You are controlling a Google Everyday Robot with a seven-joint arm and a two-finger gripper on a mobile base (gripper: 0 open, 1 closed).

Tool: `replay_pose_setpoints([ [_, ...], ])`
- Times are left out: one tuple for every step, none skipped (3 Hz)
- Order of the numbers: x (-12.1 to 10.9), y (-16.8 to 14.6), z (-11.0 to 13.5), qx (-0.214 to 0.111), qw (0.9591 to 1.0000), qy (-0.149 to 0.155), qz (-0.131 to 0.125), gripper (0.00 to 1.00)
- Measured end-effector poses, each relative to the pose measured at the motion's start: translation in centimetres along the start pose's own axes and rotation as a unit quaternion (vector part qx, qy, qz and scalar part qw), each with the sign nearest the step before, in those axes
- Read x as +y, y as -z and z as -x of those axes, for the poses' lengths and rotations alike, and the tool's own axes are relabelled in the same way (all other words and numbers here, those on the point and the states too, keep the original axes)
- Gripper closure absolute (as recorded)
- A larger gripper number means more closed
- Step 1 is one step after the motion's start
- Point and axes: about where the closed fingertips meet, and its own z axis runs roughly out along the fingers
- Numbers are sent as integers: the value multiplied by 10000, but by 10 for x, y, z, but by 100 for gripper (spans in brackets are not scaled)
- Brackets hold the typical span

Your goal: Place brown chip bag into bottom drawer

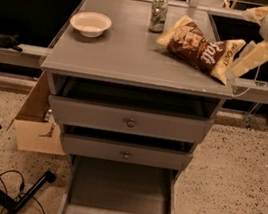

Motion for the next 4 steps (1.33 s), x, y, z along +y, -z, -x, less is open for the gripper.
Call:
replay_pose_setpoints([
  [-29, -41, -8, 81, 9994, -343, -68, 0],
  [-47, -71, -19, 211, 9973, -682, -141, 0],
  [-57, -92, -34, 444, 9940, -984, -190, 0],
  [-63, -106, -55, 687, 9887, -1313, -244, 0],
])
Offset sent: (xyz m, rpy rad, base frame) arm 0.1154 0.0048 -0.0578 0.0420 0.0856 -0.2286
